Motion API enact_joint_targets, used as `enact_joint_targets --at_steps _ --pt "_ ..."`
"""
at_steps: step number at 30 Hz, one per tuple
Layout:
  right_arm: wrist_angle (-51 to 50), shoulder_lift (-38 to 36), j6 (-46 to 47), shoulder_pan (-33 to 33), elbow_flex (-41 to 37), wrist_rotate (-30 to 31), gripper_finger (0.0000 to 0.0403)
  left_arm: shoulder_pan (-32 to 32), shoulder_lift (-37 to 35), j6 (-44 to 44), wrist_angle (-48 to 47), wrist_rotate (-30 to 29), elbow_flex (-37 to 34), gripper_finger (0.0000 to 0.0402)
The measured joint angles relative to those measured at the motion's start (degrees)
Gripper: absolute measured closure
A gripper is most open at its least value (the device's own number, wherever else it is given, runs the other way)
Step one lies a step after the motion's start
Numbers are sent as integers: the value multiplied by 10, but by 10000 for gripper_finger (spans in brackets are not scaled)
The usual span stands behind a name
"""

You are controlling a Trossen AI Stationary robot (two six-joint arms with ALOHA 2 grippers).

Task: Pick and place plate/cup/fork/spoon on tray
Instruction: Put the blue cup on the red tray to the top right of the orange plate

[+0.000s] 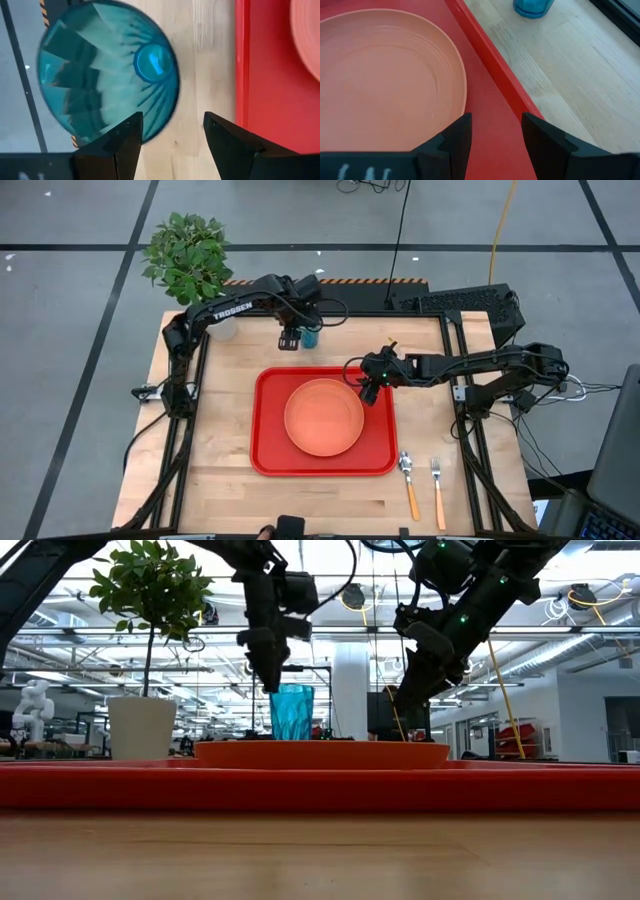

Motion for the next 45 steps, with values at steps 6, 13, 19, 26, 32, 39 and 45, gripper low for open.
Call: enact_joint_targets --at_steps 6,13,19,26,32,39,45 --pt "0 0 -2 0 0 0 238 0 0 13 28 -11 -33 188" --pt "0 0 -6 0 0 1 238 0 0 31 43 -31 -26 242" --pt "0 0 -6 0 0 3 238 0 0 41 41 -31 -26 352" --pt "6 0 -14 0 0 5 238 -4 0 54 31 -57 -26 392" --pt "28 0 -19 -1 0 6 238 -12 0 56 19 -60 -26 394" --pt "44 0 -35 -1 0 61 238 -29 -6 79 -13 -62 -25 394" --pt "39 0 -34 -2 0 78 238 -48 -33 88 -1 -55 -1 394"
